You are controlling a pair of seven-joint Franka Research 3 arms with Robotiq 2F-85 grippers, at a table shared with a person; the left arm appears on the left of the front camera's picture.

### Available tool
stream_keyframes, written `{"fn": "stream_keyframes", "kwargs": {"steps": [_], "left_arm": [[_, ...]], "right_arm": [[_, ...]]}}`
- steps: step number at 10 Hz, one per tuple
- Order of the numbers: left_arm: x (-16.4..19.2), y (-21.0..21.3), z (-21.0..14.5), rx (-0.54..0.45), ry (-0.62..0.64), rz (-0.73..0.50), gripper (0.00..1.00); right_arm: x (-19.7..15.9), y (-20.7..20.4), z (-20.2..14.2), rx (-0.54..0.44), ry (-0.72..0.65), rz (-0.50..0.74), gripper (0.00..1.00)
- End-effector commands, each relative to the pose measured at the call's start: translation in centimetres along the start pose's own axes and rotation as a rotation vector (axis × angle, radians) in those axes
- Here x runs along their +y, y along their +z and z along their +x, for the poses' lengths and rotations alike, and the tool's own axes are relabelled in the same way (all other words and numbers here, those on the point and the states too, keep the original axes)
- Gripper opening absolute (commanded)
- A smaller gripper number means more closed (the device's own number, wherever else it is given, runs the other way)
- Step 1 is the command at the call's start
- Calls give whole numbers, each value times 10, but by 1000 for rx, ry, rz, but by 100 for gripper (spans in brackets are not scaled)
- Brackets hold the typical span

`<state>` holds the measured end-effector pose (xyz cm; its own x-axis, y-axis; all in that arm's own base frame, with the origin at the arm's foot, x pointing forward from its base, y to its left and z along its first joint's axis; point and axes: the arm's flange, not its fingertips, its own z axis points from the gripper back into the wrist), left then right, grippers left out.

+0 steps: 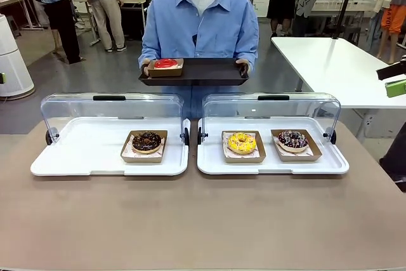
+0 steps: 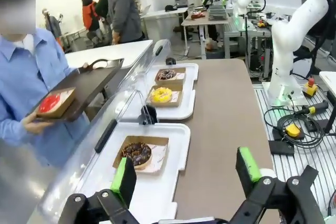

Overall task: Provide the desired donut to the person.
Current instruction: Pick up and lift the Paper togo box containing the Donut pointed at by the person.

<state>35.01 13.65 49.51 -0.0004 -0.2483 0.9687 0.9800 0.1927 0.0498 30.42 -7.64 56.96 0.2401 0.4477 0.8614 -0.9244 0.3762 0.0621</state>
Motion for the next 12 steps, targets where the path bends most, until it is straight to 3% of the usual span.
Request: {"fn": "stream_keyframes", "kwargs": {"steps": [1,3,4,12], "left_arm": [[3,-1,2,5,35,-1,100],[9,-3,4,-36,-14,-77,100],[3,-1,-5,8,25,-2,100],[3,-1,-5,8,25,-2,100]], "right_arm": [[-2,-2,1,-31,13,6,100],[-2,-2,1,-31,13,6,100],[-2,-2,1,-31,13,6,100],[-2,-2,1,-31,13,6,100]]}}
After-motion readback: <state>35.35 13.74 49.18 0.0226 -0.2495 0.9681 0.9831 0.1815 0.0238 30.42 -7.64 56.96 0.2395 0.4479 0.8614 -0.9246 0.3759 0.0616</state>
